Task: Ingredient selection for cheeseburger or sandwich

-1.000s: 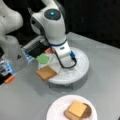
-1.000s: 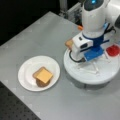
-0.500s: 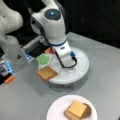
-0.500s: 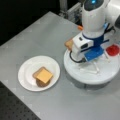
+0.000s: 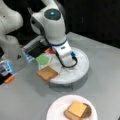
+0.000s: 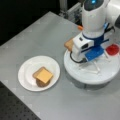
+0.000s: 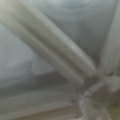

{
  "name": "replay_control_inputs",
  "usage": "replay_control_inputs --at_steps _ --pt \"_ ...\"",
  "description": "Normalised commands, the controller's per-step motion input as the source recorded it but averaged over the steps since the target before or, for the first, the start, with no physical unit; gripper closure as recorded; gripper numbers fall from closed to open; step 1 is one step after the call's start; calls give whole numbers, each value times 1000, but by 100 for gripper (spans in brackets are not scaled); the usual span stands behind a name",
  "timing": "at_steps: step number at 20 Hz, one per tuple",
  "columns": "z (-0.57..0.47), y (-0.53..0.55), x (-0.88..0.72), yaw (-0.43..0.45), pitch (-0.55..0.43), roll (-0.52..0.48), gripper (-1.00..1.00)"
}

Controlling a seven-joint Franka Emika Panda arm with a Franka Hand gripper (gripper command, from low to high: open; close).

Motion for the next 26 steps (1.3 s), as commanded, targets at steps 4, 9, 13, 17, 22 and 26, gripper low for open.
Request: replay_control_inputs --at_steps 4,9,13,17,22,26 --pt "-89 206 -680 -163 -56 -51 -100" --pt "-100 197 -551 -175 -96 -88 -100" --pt "-32 179 -502 -116 -84 -111 -100" --pt "125 97 -478 -102 -76 -213 -100" --pt "146 -21 -303 -11 -88 -196 -100" --pt "8 -51 -168 29 -73 -129 -100"
